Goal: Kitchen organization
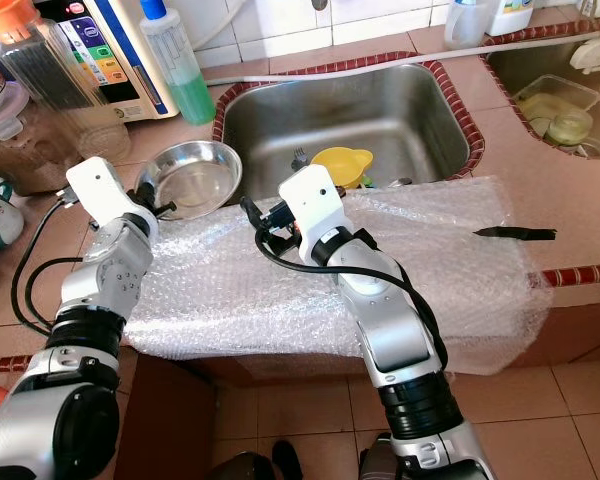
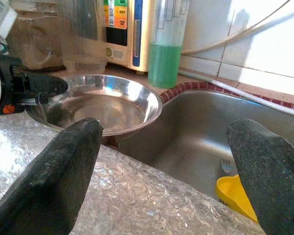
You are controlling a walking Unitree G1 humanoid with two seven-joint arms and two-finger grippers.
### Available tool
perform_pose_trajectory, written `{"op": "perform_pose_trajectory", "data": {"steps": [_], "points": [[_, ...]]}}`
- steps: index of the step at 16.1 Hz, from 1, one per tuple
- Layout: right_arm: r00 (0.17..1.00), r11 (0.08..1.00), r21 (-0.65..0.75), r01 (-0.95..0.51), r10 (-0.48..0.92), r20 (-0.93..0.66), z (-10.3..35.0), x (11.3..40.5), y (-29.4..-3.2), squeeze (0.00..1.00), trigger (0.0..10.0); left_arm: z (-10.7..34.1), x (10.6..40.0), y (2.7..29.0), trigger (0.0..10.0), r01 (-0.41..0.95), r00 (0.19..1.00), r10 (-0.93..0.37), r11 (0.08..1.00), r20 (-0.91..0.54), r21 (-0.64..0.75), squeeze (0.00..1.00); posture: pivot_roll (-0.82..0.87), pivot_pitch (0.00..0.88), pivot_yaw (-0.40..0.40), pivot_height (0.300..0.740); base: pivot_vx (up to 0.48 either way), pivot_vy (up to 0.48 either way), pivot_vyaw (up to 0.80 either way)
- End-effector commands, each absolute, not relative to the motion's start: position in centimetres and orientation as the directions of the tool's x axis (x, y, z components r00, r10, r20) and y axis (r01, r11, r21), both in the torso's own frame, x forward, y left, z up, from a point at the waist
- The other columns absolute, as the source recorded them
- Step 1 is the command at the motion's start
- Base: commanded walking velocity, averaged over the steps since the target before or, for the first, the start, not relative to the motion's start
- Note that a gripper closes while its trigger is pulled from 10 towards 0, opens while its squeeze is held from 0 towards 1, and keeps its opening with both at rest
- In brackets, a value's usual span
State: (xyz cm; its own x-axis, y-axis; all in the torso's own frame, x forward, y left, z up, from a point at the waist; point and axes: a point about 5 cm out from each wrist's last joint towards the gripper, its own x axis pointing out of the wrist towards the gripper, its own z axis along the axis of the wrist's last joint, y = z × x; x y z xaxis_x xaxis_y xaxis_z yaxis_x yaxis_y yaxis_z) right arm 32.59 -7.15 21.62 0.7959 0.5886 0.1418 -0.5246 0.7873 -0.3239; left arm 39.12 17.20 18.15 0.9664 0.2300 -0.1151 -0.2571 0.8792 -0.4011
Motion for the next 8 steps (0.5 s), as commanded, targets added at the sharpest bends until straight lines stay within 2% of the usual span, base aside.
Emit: {"op": "perform_pose_trajectory", "data": {"steps": [1,6,7,8], "points": [[0.779,0.774,-0.33,-0.541,0.609,0.151,21.9,32.4,-6.5,0.73,10.0,17.7,38.8,18.1,0.0,-0.285,0.959,0.258,0.87,-0.121,-0.403,0.0,-0.25,0.201,0.202,0.74,0.0,0.0,0.0],[0.792,0.789,-0.336,-0.513,0.587,0.168,22.2,32.7,-6.9,0.73,10.0,18.6,38.7,18.8,0.0,-0.293,0.952,0.3,0.847,-0.057,-0.443,0.0,-0.25,0.202,0.2,0.74,0.0,0.0,0.0],[0.834,0.855,-0.285,-0.433,0.5,0.234,23.3,33.5,-7.9,0.73,10.0,20.0,38.7,18.2,0.0,-0.214,0.961,0.27,0.85,0.051,-0.481,0.0,-0.25,0.201,0.198,0.74,0.0,0.0,0.0],[0.846,0.876,-0.263,-0.404,0.467,0.256,23.6,33.7,-8.3,0.73,10.0,20.3,38.6,17.8,0.0,-0.179,0.965,0.25,0.848,0.077,-0.498,0.0,-0.24,0.201,0.197,0.74,0.0,0.0,0.0]]}}
